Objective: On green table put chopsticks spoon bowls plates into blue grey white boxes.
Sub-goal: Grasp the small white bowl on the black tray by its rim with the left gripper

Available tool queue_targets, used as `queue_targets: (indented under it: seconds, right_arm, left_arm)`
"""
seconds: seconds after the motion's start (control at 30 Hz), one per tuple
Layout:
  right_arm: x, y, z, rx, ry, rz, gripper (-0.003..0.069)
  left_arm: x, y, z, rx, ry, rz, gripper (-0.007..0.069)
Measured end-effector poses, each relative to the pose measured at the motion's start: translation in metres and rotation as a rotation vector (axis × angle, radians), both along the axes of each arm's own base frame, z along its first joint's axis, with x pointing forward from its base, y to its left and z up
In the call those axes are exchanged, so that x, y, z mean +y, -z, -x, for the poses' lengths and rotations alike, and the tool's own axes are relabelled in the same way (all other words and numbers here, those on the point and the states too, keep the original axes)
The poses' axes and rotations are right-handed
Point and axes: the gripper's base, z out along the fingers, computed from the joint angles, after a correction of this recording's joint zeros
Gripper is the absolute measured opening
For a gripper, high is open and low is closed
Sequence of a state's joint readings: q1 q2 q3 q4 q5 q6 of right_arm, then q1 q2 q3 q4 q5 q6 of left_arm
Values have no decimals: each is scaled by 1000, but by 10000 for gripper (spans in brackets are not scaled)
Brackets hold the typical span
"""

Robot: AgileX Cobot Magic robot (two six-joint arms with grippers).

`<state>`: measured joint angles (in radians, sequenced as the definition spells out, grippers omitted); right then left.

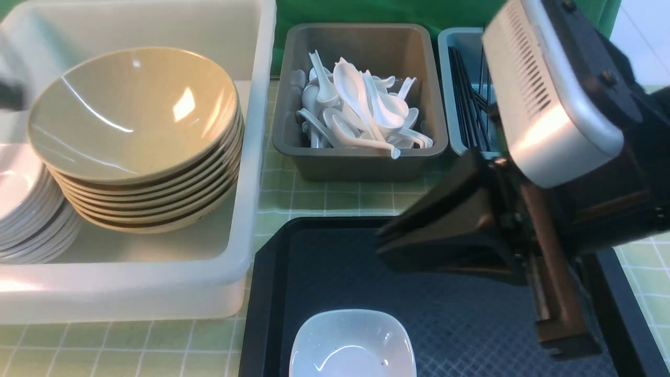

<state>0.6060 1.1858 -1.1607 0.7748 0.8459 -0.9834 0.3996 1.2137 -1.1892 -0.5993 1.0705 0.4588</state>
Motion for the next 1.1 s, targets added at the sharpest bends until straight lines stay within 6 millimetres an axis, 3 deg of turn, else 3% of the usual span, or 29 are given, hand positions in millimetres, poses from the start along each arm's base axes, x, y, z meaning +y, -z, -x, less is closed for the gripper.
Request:
queue_targets:
  seconds: [0.17, 0.4, 0.6, 0.83, 1.1]
  right_arm:
    - [-31, -14, 17, 13, 103, 51, 76]
    - [-46, -24, 46, 53, 71, 62, 79]
    - [-53, -8, 58, 113, 83, 83, 86]
    - [-68, -11, 80, 58, 88, 58, 92]
    - [-81, -19, 99, -13, 112, 25, 99]
  left_arm:
    - [-101, 1, 7, -28, 606, -84, 552]
    - [-173, 28, 0, 82, 931, -173, 519]
    - [-243, 64, -24, 172, 1170, -360, 519]
    - [-283, 106, -35, 149, 1574, -603, 519]
    - [-295, 149, -46, 247, 1669, -621, 519]
